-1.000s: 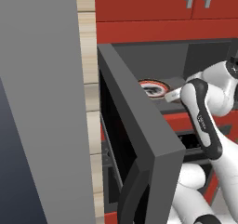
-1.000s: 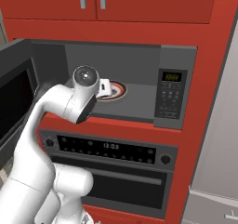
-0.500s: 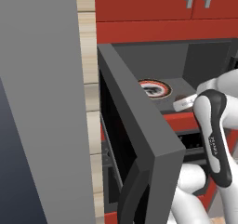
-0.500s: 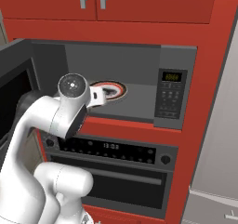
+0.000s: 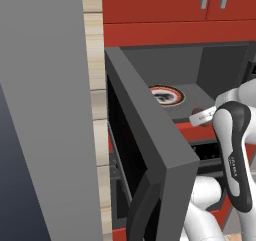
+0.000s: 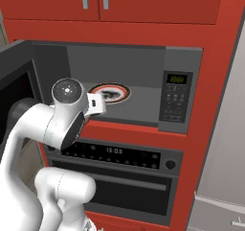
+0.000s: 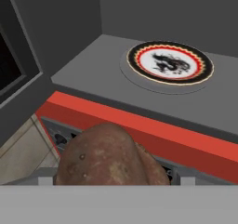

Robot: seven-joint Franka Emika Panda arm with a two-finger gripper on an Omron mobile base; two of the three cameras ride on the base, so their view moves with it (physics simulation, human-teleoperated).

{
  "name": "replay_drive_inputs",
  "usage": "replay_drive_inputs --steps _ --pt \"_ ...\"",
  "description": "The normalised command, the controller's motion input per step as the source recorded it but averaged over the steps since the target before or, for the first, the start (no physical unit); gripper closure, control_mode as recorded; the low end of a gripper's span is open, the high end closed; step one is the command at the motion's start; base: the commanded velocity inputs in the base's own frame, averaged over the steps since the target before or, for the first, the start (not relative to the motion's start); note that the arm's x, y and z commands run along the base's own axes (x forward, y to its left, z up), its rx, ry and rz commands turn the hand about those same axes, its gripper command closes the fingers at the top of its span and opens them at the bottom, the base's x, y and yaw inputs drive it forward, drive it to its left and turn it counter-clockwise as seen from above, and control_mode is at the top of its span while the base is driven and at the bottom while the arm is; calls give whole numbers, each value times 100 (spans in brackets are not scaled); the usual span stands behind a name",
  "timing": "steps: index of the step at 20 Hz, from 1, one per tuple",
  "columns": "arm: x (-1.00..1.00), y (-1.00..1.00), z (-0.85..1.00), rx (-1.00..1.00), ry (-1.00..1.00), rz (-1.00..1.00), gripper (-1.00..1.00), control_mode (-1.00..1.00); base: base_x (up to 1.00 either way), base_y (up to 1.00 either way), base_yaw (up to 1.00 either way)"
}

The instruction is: Retrieve the reheated potato from the microwave, then place the potato, cheese, and condiment on the cutting board.

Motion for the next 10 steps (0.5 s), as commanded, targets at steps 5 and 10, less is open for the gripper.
replay_drive_inputs --steps 5,10 --pt "0 0 0 0 0 0 100 -100 0 0 0" --pt "0 0 0 0 0 0 100 -100 0 0 0"
